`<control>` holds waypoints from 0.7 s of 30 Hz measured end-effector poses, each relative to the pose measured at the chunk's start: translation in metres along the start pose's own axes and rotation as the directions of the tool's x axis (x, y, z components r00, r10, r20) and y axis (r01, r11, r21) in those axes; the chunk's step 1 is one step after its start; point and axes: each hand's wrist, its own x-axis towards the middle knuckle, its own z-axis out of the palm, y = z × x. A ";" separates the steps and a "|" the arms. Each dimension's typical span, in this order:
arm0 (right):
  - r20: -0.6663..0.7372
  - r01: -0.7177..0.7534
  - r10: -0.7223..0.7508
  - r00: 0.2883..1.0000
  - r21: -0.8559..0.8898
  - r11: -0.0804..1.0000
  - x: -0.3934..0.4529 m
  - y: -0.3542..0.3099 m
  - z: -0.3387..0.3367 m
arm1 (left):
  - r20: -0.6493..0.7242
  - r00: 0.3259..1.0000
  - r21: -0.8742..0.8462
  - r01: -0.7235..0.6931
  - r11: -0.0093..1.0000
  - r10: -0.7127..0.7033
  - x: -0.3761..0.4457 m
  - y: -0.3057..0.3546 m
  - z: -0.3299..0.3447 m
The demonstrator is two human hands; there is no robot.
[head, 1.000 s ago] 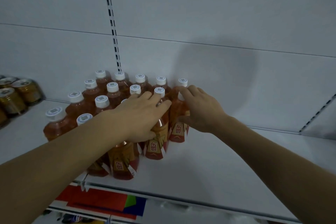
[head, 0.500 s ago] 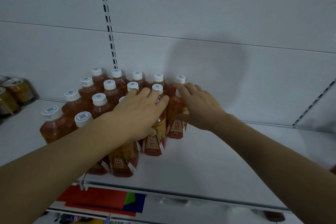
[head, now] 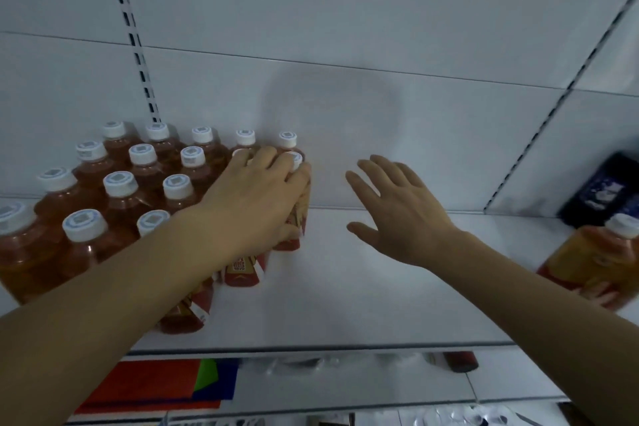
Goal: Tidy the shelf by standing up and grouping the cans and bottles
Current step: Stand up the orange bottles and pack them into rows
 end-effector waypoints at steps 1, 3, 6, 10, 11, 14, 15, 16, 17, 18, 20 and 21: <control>0.008 -0.004 0.004 1.000 -0.019 1.000 -0.011 0.009 0.000 | 0.002 1.000 -0.002 -0.014 1.000 0.014 0.006 0.010 -0.003; 0.016 -0.008 0.009 1.000 -0.054 0.999 -0.034 0.030 0.001 | -0.005 0.999 0.008 -0.047 0.999 0.047 0.021 0.035 -0.010; -0.024 -0.022 0.020 1.000 -0.081 0.996 -0.073 0.069 0.003 | -0.044 0.993 -0.008 -0.108 0.994 0.108 0.046 0.081 -0.027; -0.006 -0.103 0.103 0.995 -0.095 0.990 -0.131 0.129 -0.005 | -0.079 0.985 -0.093 -0.162 0.982 0.155 0.081 0.155 -0.046; 0.004 -0.132 0.133 0.991 -0.094 0.987 -0.146 0.146 -0.007 | -0.085 0.983 -0.116 -0.174 0.978 0.165 0.090 0.174 -0.050; -0.017 -0.219 0.219 0.976 -0.044 0.975 -0.186 0.200 -0.012 | -0.091 0.975 -0.183 -0.218 0.958 0.205 0.114 0.231 -0.062; -0.019 -0.250 0.250 0.968 -0.004 0.968 -0.198 0.218 -0.012 | -0.089 0.973 -0.214 -0.229 0.950 0.214 0.122 0.248 -0.067; -0.020 -0.281 0.282 0.959 0.038 0.959 -0.209 0.235 -0.011 | -0.086 0.972 -0.250 -0.233 0.940 0.218 0.129 0.264 -0.070; -0.015 -0.308 0.310 0.951 0.078 0.948 -0.219 0.252 -0.008 | -0.083 0.972 -0.289 -0.233 0.929 0.218 0.136 0.279 -0.073; -0.006 -0.324 0.327 0.945 0.116 0.939 -0.228 0.268 -0.003 | -0.074 0.973 -0.332 -0.229 0.915 0.216 0.144 0.292 -0.074; 0.044 -0.329 0.326 0.944 0.189 0.925 -0.242 0.295 0.008 | -0.052 0.977 -0.417 -0.211 0.884 0.209 0.158 0.316 -0.076; 0.091 -0.318 0.305 0.948 0.221 0.922 -0.247 0.304 0.014 | -0.043 0.979 -0.460 -0.198 0.866 0.201 0.165 0.325 -0.075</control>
